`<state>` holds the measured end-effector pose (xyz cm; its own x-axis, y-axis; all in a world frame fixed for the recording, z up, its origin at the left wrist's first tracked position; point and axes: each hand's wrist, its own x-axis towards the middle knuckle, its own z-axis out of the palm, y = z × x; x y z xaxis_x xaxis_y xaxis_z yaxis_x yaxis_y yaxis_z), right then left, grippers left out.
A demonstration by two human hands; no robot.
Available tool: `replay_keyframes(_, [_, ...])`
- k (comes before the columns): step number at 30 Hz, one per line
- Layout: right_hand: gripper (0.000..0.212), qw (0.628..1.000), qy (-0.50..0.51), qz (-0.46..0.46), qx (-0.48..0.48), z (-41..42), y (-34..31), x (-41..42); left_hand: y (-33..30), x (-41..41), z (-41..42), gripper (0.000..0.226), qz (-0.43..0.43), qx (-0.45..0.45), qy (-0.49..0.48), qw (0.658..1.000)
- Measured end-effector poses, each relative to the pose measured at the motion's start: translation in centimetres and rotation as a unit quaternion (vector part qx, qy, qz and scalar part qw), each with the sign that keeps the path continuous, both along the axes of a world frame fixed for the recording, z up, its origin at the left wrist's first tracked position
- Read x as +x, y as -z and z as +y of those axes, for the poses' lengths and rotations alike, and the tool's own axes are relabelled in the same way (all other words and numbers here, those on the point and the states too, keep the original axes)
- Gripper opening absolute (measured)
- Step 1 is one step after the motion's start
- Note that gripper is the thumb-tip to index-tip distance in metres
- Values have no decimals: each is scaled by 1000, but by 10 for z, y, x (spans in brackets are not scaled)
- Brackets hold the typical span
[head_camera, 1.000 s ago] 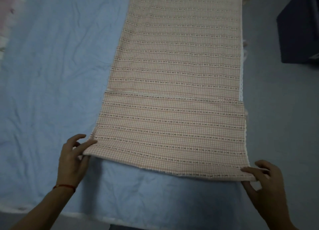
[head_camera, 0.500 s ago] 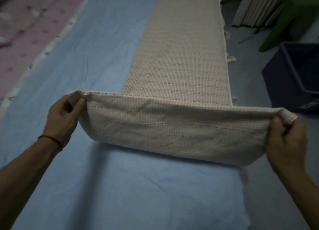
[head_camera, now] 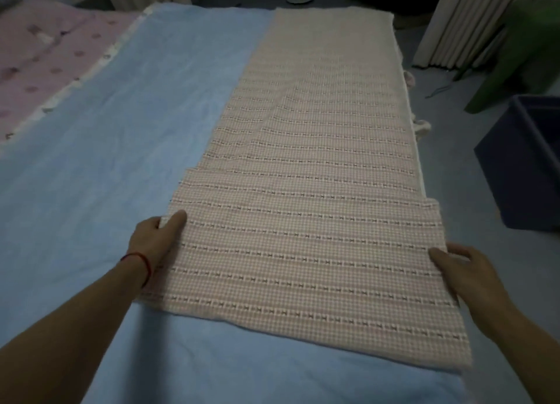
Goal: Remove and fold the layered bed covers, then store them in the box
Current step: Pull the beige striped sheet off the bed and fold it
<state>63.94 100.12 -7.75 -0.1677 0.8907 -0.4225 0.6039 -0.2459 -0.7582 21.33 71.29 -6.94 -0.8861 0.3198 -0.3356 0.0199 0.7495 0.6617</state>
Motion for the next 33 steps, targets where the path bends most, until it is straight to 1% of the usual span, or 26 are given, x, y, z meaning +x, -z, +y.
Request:
replay_keyframes(3, [28, 1000, 9, -18, -19, -26, -4, 25, -2, 2, -21, 60, 2, -21, 21, 1000])
replay_keyframes(5, [27, 998, -27, -44, -31, -50, -4, 34, -3, 8, -43, 47, -51, -26, 27, 998])
replay_keyframes(6, [24, 997, -35, -57, -36, -58, -2, 37, -6, 12, -55, 41, -78, -21, 40, 996])
replay_keyframes(7, [19, 997, -29, -67, -31, -64, -1, 39, -8, 14, -65, 38, -86, -13, 61, 994])
replay_keyframes(8, [16, 997, -13, -76, -20, -67, 0, 40, -13, 14, -69, 38, -70, -1, 78, 994])
replay_keyframes(10, [16, 995, 17, -92, 15, -73, -3, 40, -22, 8, -67, 39, 3, 16, 88, 996])
replay_keyframes(12, [20, 993, 36, -102, 40, -80, -4, 37, -24, 3, -60, 42, 75, 5, 84, 994])
replay_keyframes(14, [23, 992, 43, -115, 35, -89, -1, 33, -17, 4, -58, 50, 96, -34, 84, 991])
replay_keyframes(15, [27, 991, 45, -121, 23, -94, -3, 30, -12, 4, -59, 57, 101, -65, 91, 989])
replay_keyframes(16, [35, 991, 47, -122, 10, -97, -5, 27, -7, 5, -61, 60, 106, -98, 98, 985])
replay_keyframes(17, [45, 991, 49, -123, 11, -98, -9, 23, -3, 7, -60, 58, 110, -125, 89, 982])
replay_keyframes(18, [56, 991, 45, -121, 30, -96, -11, 20, 0, 10, -56, 54, 128, -154, 79, 977])
replay_keyframes(19, [67, 989, 28, -125, 73, -90, -15, 17, 4, 14, -46, 52, 173, -186, 78, 964])
replay_keyframes(20, [75, 982, -12, -130, 133, -83, -16, 12, 3, 18, -32, 58, 229, -211, 103, 945])
replay_keyframes(21, [78, 966, -73, -154, 195, -72, -14, 7, 1, 24, -6, 64, 278, -222, 147, 923])
replay_keyframes(22, [76, 942, -143, -177, 248, -58, -11, -3, -1, 29, 23, 65, 307, -224, 193, 905])
replay_keyframes(23, [73, 916, -208, -198, 280, -43, -10, -20, -2, 33, 55, 62, 304, -218, 225, 900])
replay_keyframes(24, [71, 892, -262, -211, 302, -29, -8, -40, 2, 35, 87, 59, 279, -207, 239, 907])
replay_keyframes(25, [70, 870, -303, -228, 316, -13, -4, -62, 8, 38, 118, 59, 234, -208, 237, 920])
replay_keyframes(26, [70, 849, -331, -250, 326, 1, 5, -81, 20, 42, 142, 61, 188, -217, 229, 930])
replay_keyframes(27, [70, 833, -353, -266, 333, 17, 16, -97, 33, 47, 159, 64, 161, -238, 221, 932])
replay_keyframes(29, [72, 817, -378, -284, 330, 35, 37, -114, 57, 56, 170, 68, 177, -282, 213, 919])
replay_keyframes(30, [72, 815, -380, -291, 326, 41, 47, -116, 68, 58, 172, 67, 192, -290, 203, 915])
replay_keyframes(33, [70, 817, -367, -271, 353, 41, 62, -113, 81, 59, 172, 66, 230, -286, 191, 911])
